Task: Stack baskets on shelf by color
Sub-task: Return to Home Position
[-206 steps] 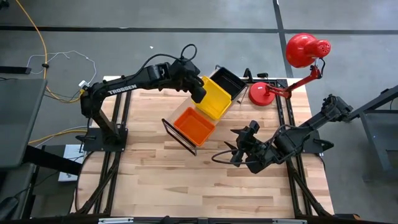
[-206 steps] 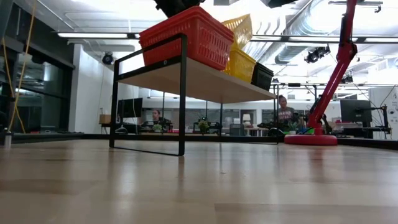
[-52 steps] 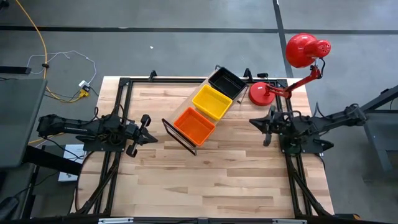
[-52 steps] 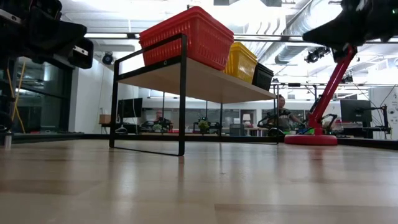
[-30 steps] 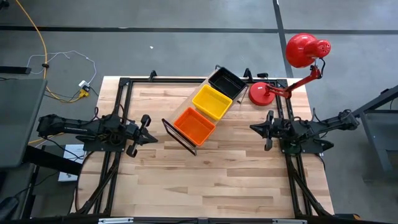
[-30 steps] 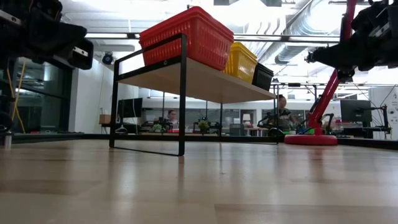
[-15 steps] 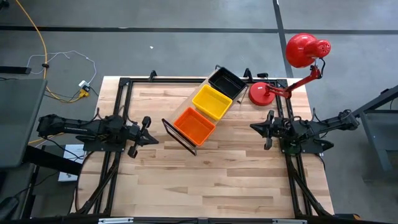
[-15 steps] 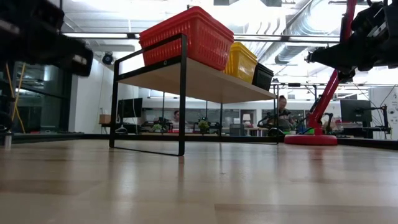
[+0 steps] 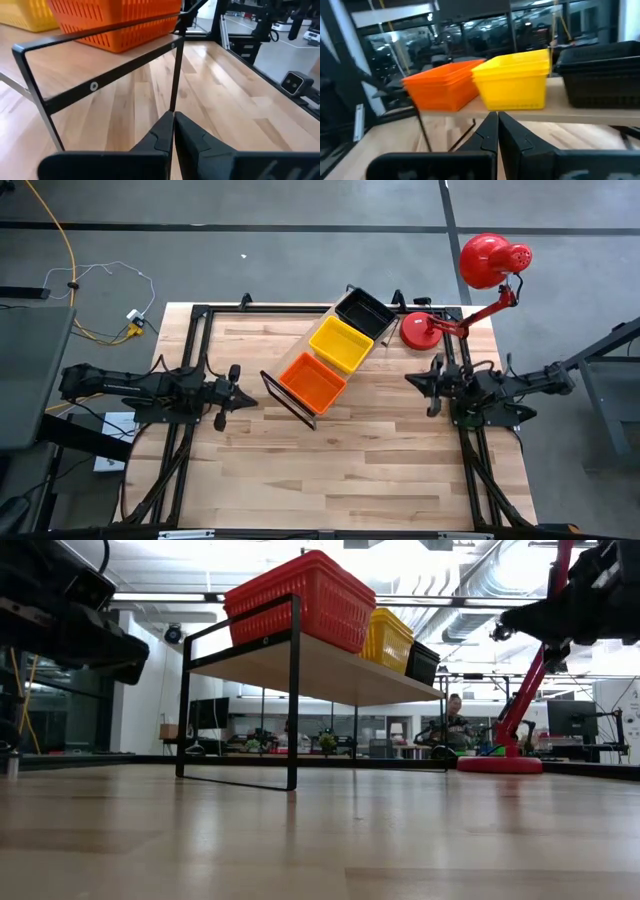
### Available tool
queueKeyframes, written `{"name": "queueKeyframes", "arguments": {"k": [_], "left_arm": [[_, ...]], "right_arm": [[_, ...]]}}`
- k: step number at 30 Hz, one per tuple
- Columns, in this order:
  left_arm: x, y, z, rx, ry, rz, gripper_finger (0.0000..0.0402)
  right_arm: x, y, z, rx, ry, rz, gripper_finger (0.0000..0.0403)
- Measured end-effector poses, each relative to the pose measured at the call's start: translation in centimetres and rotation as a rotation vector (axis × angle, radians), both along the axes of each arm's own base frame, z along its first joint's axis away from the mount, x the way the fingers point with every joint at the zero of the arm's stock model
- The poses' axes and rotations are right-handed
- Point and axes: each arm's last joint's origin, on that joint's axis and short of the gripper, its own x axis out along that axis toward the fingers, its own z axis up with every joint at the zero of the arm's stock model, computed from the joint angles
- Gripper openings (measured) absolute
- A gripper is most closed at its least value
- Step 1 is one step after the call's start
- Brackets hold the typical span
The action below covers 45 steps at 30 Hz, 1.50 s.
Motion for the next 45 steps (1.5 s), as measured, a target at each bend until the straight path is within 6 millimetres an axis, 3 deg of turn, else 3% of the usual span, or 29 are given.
{"name": "queueKeyframes", "arguments": {"k": [14, 33, 45], "left_arm": [[-0.1, 0.0, 0.2, 0.001, -0.017, 0.0, 0.0003], [-1.5, -0.1, 2.6, 0.026, -0.31, -0.002, 0.0003], [-1.5, -0.1, 2.3, 0.023, -0.276, -0.003, 0.0003]], "right_arm": [[0.0, -1.0, -0.1, 0.002, 0.009, -0.131, 0.0], [0.0, -1.7, -0.1, 0.001, 0.013, -0.202, 0.0], [0.0, -1.7, -0.1, 0.001, 0.014, -0.201, 0.0]]}}
